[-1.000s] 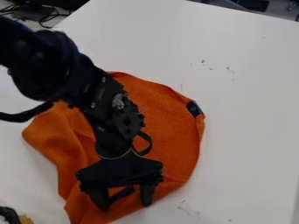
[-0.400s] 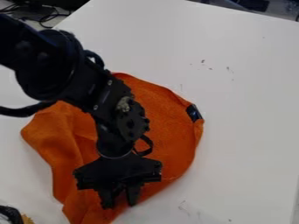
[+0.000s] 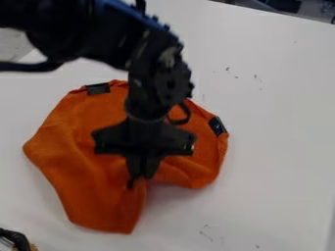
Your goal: Fold the cloth from bottom to top
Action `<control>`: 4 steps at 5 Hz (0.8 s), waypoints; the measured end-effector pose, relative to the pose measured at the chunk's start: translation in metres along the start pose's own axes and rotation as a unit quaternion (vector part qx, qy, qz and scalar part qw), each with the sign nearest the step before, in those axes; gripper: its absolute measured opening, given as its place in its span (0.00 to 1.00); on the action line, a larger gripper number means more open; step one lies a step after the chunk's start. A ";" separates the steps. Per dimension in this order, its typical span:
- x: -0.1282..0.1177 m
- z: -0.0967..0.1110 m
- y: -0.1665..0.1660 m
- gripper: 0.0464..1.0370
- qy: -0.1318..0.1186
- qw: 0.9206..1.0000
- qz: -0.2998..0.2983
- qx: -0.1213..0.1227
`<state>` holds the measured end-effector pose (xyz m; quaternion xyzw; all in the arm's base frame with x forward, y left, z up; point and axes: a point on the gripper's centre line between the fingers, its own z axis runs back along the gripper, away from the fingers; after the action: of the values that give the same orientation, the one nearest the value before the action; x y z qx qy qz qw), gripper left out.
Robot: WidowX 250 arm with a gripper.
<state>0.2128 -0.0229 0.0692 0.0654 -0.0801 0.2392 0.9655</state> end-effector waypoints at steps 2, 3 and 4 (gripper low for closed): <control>0.099 -0.017 -0.003 0.02 0.010 0.980 -0.199 0.003; 0.135 -0.039 -0.005 0.02 0.026 0.965 -0.260 -0.016; 0.155 -0.061 -0.006 0.02 0.040 0.955 -0.290 -0.040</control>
<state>0.3585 0.0518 0.0380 0.0379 -0.0285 -0.0517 0.9975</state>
